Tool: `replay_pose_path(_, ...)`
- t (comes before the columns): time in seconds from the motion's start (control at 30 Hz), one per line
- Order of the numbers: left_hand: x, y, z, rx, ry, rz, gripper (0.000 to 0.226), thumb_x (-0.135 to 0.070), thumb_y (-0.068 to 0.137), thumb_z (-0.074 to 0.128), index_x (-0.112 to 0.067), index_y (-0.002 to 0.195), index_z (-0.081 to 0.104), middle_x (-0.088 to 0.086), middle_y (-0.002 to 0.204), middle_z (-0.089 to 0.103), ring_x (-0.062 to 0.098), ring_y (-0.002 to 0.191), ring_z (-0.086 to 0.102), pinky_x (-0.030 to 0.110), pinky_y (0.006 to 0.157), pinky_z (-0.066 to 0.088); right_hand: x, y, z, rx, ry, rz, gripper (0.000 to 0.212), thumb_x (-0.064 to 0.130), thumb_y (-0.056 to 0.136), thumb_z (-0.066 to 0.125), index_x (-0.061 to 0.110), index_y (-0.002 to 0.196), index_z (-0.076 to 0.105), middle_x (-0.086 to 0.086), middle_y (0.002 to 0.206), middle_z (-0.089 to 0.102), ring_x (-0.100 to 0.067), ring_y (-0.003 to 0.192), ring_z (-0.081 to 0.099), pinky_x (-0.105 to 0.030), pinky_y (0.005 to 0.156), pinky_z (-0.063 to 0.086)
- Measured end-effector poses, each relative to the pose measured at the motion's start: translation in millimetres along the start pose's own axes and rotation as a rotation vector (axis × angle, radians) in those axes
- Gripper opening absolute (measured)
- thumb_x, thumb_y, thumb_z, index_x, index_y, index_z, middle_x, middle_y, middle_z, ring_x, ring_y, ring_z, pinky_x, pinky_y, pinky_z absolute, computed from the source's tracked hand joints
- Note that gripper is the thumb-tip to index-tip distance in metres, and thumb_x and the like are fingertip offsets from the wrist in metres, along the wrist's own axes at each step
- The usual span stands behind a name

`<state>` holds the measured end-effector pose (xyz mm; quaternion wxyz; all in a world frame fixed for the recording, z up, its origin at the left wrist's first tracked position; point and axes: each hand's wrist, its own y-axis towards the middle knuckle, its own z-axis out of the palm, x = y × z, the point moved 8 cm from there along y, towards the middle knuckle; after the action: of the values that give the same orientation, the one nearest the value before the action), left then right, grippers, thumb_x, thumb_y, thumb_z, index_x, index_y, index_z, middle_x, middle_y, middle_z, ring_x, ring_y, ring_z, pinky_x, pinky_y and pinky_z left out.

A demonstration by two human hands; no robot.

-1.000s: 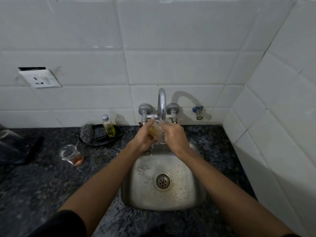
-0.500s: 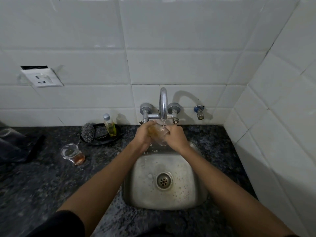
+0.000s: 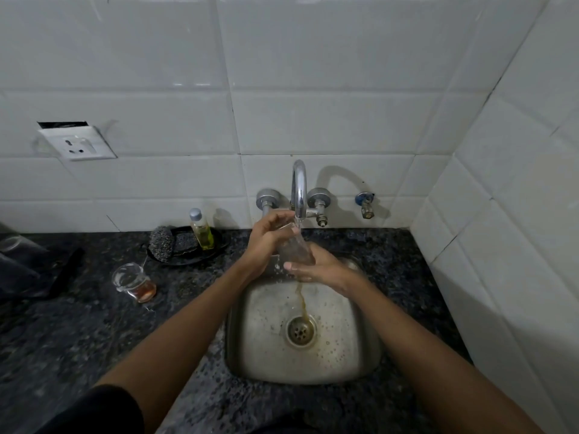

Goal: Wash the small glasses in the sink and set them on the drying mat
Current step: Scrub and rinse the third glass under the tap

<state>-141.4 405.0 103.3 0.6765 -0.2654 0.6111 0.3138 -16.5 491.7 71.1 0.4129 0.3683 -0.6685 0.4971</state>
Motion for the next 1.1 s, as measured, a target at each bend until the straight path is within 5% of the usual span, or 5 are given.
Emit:
replay_pose_path(0.33, -15.1, -29.1, 16.0, 0.455, 1.267, 0.784, 0.074, -0.044, 0.105, 0.052, -0.006, 0.163, 0.029, 0.021, 0.169, 0.028, 0.031, 0.161, 0.017, 0.042, 0.132, 0.004, 7.3, -3.6, -32.5, -0.157, -0.133, -0.024, 0.057, 0.047, 0.065, 0.091, 0.017, 0.109, 0.071, -0.007, 0.096, 0.079, -0.028, 0.09, 0.078, -0.054, 0.087, 0.063)
replay_pose_path(0.57, -14.0, -28.2, 32.0, 0.487, 1.278, 0.793, 0.072, -0.015, 0.089, 0.071, 0.007, 0.15, 0.041, 0.026, 0.143, 0.053, 0.038, 0.133, 0.048, 0.05, 0.118, 0.041, 47.2, -22.2, -32.8, -0.371, -0.823, -0.363, 0.076, 0.038, 0.073, 0.09, 0.016, 0.138, 0.059, -0.002, 0.126, 0.064, -0.019, 0.11, 0.063, -0.036, 0.097, 0.053)
replay_pose_path(0.73, -14.9, -28.7, 36.8, 0.447, 1.285, 0.748, 0.069, -0.016, 0.084, 0.07, 0.007, 0.145, 0.046, 0.026, 0.138, 0.057, 0.04, 0.127, 0.053, 0.051, 0.114, 0.044, 15.6, -18.5, -33.9, -0.235, 0.007, -0.015, 0.055, 0.046, 0.08, 0.088, 0.019, 0.123, 0.065, -0.002, 0.113, 0.075, -0.026, 0.102, 0.076, -0.051, 0.089, 0.063)
replay_pose_path(0.9, -14.0, -35.0, 36.7, 0.417, 1.149, 0.675, 0.056, -0.019, 0.093, 0.068, 0.007, 0.138, 0.048, 0.022, 0.131, 0.057, 0.036, 0.122, 0.055, 0.048, 0.106, 0.049, 50.5, -33.8, -30.7, -0.433, -0.651, -0.457, 0.067, 0.043, 0.077, 0.089, 0.019, 0.134, 0.063, 0.004, 0.124, 0.063, -0.013, 0.112, 0.063, -0.032, 0.097, 0.055)
replay_pose_path(1.1, -22.9, -36.5, 32.9, 0.353, 1.147, 0.664, 0.054, -0.032, 0.095, 0.054, 0.005, 0.134, 0.051, 0.021, 0.128, 0.059, 0.034, 0.117, 0.055, 0.042, 0.1, 0.049, 31.0, -25.8, -29.5, -0.283, -0.187, -0.114, 0.065, 0.051, 0.078, 0.089, 0.02, 0.124, 0.057, 0.002, 0.11, 0.073, -0.016, 0.086, 0.076, -0.04, 0.084, 0.065)
